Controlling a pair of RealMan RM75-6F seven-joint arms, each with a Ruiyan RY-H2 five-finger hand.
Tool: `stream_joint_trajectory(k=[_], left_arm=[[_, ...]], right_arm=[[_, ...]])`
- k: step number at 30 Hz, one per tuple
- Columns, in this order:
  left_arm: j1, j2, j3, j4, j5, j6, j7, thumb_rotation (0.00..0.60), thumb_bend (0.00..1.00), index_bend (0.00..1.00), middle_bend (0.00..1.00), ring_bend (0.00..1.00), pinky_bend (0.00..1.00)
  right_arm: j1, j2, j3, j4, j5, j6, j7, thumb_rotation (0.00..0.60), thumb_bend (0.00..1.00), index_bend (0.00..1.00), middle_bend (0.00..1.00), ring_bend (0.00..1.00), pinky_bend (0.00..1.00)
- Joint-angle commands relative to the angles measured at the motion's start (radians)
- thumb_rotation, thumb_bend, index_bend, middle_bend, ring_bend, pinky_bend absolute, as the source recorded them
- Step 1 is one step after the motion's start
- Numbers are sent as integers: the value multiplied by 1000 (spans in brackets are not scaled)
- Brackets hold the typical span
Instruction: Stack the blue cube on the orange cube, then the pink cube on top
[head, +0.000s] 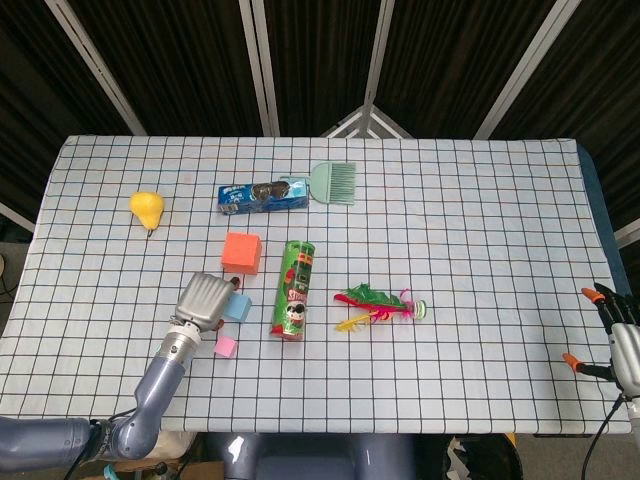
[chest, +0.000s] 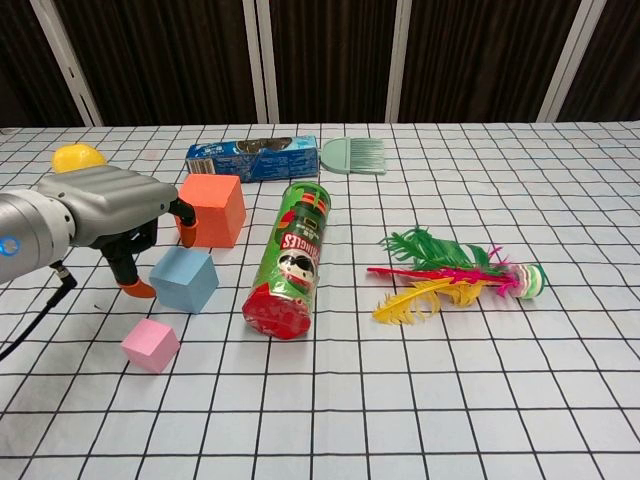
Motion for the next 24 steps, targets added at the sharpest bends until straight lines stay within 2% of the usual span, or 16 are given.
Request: stream_joint_trajectory(k=[1, 10, 24], left_arm=[[-8, -4, 7, 4, -4, 5, -1, 600, 218, 358, 913, 763, 885], [-30, -10, 22, 15, -18, 19, -17, 600, 223, 350, 914, 763, 885], [-49, -10, 46, 24, -12, 28, -46, 600, 362, 354, 914, 763, 885]], right_arm=[[0, 0, 0, 1, -1, 0, 1, 600, 107, 143, 91, 100, 61], [1, 3, -1, -2, 1, -6, 2, 600, 108, 142, 91, 100, 61], [3, 8, -5, -7, 1, -19, 3, 600, 107, 143, 91, 100, 61]])
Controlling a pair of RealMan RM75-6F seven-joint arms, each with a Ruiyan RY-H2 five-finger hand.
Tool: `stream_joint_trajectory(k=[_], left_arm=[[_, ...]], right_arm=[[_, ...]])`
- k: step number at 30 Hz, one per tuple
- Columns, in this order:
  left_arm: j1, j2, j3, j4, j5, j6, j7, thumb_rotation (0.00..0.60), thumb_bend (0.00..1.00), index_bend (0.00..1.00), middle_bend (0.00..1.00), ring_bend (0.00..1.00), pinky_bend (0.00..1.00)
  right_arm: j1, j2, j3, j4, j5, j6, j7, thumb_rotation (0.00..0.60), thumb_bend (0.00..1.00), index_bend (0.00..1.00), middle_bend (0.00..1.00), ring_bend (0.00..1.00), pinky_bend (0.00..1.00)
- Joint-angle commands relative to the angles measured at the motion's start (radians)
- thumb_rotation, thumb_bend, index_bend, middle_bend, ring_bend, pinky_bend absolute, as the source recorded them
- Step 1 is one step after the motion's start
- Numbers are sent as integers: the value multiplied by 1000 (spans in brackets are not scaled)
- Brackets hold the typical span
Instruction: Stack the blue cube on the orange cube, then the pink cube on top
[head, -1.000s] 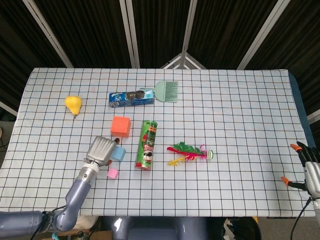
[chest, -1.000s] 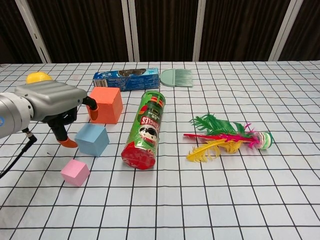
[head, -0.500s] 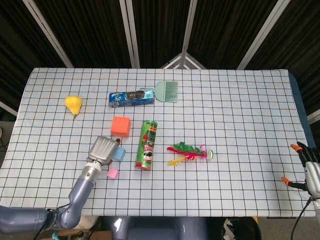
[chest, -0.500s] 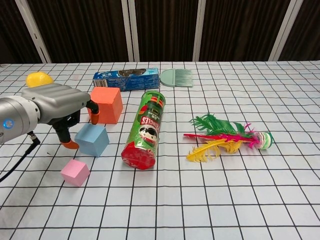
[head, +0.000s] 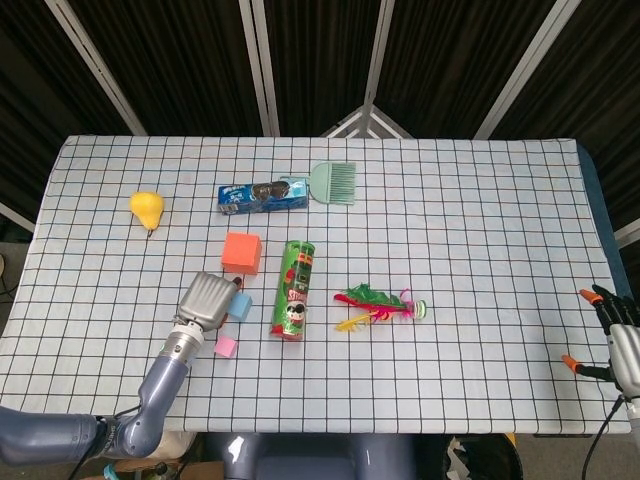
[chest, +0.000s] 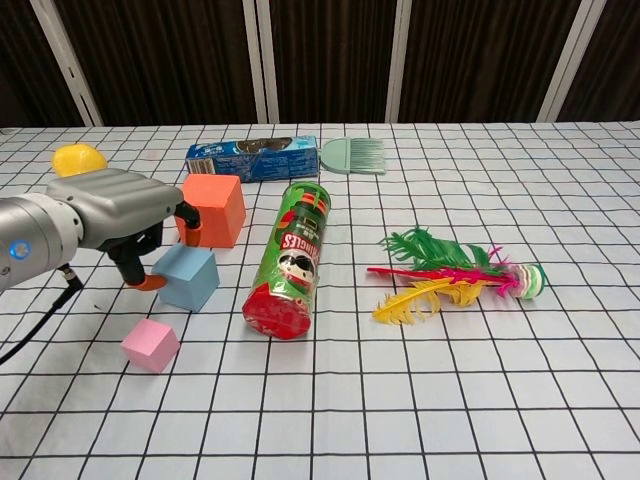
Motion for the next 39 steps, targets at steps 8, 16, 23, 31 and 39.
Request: stream_joint_trajectory(k=[8, 16, 23, 31, 39], left_arm=[[-11, 3, 11, 0, 4, 3, -24, 600, 362, 384, 913, 763, 885], [1, 62, 5, -86, 44, 60, -51, 600, 363, 398, 908, 760, 885], [-12, 134, -89, -185, -38, 185, 7, 600, 362, 404, 908, 760, 885], [-79, 91, -177, -141, -147, 261, 85, 600, 363, 403, 908, 760, 885], [-128, 29, -221, -59, -221, 244, 81, 600, 362, 404, 909, 761, 885]], right_arm=[[0, 7, -2, -7, 2, -7, 3, 600, 108, 143, 91, 100, 61], [1, 11, -4, -10, 0, -10, 4, 600, 107, 143, 91, 100, 61], [0, 12, -5, -16, -3, -5, 3, 600, 107, 142, 91, 100, 61], [0, 11, -4, -13, 1, -8, 1, 600, 107, 143, 91, 100, 61], [2, 10, -4, -9, 5, -13, 2, 600, 107, 143, 91, 100, 61]])
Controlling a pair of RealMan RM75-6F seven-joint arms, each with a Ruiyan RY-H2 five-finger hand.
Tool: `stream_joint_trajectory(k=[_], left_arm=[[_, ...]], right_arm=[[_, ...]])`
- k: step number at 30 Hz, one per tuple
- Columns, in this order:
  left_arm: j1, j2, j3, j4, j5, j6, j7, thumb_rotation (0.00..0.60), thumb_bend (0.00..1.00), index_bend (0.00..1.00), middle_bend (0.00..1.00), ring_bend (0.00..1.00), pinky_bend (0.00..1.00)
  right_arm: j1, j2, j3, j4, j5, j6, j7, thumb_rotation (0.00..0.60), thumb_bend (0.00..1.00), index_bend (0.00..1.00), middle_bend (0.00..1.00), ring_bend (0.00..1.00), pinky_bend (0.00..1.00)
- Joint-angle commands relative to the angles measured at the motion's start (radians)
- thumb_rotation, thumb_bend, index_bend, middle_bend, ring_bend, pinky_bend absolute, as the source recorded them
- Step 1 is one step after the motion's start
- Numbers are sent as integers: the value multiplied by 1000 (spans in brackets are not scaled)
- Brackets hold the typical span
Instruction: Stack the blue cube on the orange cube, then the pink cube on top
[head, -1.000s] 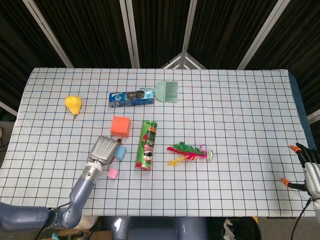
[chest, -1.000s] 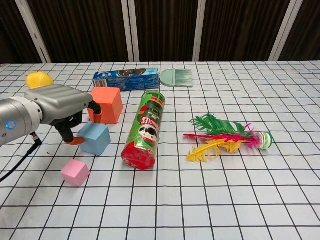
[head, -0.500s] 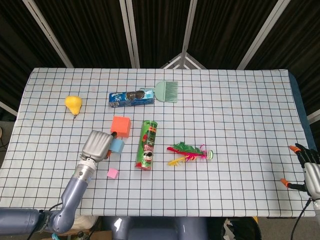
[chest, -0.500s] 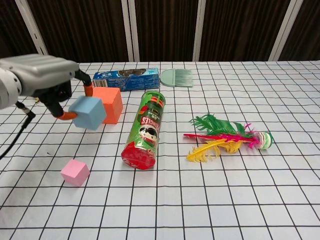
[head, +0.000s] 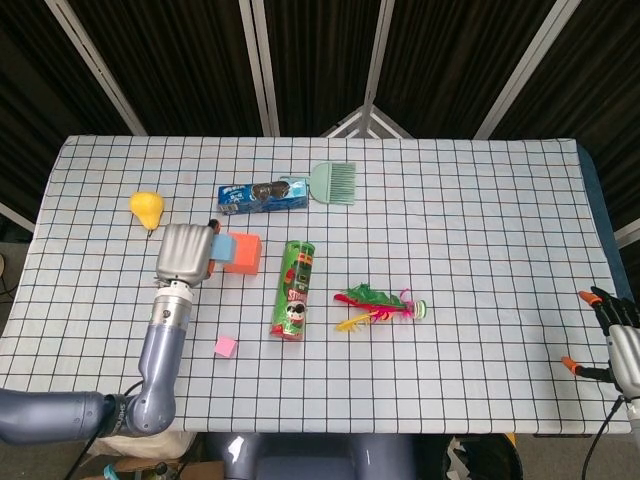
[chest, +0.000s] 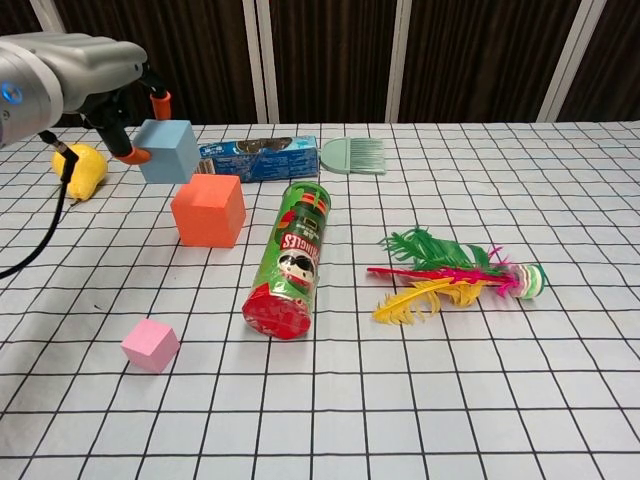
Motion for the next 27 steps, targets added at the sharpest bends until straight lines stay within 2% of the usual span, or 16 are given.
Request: stream_joint_trajectory(k=[1, 5, 12, 27], left_arm=[[-21, -29, -10, 44, -30, -17, -2, 600, 362, 404, 909, 761, 885], [-46, -65, -27, 110, -56, -31, -13, 600, 362, 404, 909, 761, 886], [-68, -89, -32, 161, -82, -53, -22, 600, 363, 404, 909, 761, 886], [-88, -110, -25, 202, -93, -59, -35, 600, 362, 402, 909, 761, 885]], right_arm=[[-2, 1, 1, 2, 4, 1, 2, 600, 106, 143, 91, 100, 61], [-3, 3, 1, 2, 3, 3, 6, 600, 107, 143, 91, 100, 61], [-2, 2, 2, 4, 6, -1, 5, 600, 107, 143, 91, 100, 61], [-2, 3, 1, 4, 6, -4, 6, 600, 108, 143, 91, 100, 61]])
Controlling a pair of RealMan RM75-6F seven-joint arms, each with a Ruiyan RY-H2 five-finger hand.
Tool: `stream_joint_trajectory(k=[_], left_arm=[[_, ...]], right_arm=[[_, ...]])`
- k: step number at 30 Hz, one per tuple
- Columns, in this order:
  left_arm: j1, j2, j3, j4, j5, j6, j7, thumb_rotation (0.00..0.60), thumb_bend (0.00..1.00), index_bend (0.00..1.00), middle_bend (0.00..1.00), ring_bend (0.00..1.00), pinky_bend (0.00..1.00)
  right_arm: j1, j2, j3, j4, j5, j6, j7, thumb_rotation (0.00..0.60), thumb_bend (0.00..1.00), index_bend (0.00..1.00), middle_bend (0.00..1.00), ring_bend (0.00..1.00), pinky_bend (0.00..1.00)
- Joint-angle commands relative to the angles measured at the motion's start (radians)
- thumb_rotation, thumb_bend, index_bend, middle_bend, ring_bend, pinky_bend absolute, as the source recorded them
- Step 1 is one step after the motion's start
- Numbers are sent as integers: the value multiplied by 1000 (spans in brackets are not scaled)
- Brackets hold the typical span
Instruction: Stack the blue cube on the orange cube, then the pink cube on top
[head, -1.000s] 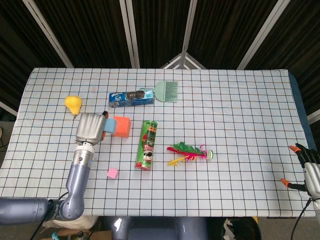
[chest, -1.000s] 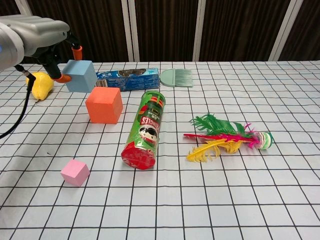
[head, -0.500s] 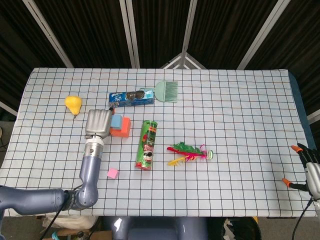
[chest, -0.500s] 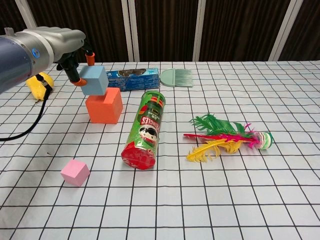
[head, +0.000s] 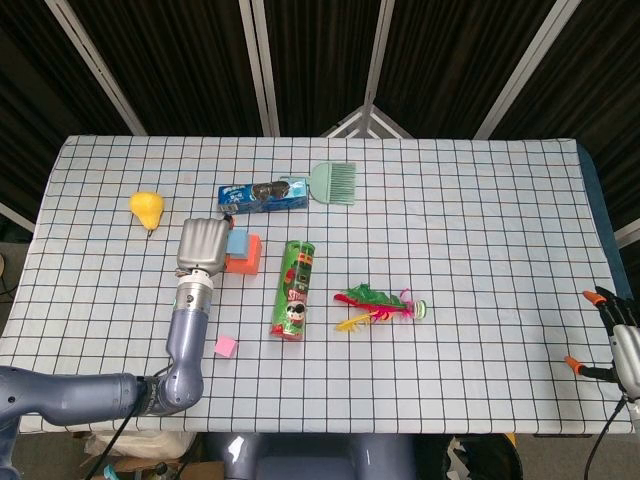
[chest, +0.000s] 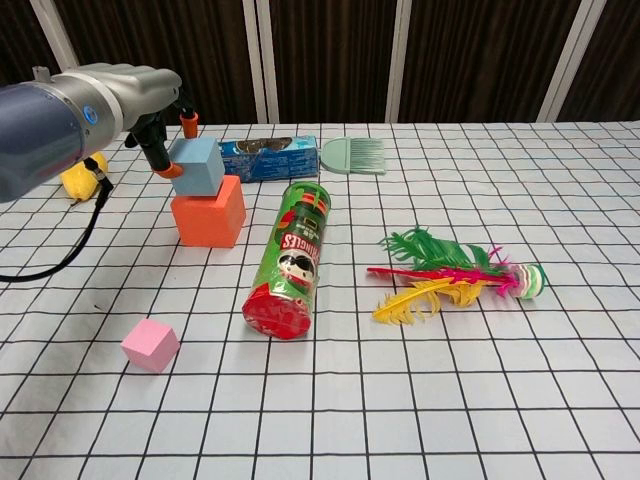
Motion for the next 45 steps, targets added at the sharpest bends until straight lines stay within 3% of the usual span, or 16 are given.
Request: stream_joint_trajectory(k=[1, 12, 32, 45], left_arm=[[-2, -1, -1, 1, 1, 3, -3, 600, 362, 402, 909, 761, 885], [-10, -10, 4, 22, -19, -5, 2, 600, 352, 395, 908, 761, 885], [-23, -16, 13, 23, -16, -12, -2, 600, 231, 260, 897, 757, 885], [18, 86, 42, -158, 49, 92, 11, 600, 226, 244, 892, 754, 885]], right_arm=[[1, 0, -1, -1, -1, -1, -1, 600, 108, 143, 91, 100, 61], [1, 0, -1, 0, 1, -3, -2, 600, 107, 143, 91, 100, 61], [1, 6, -1, -9, 9, -11, -6, 600, 107, 143, 91, 100, 61], [0, 13, -2, -21, 10, -14, -8, 600, 108, 143, 91, 100, 61]])
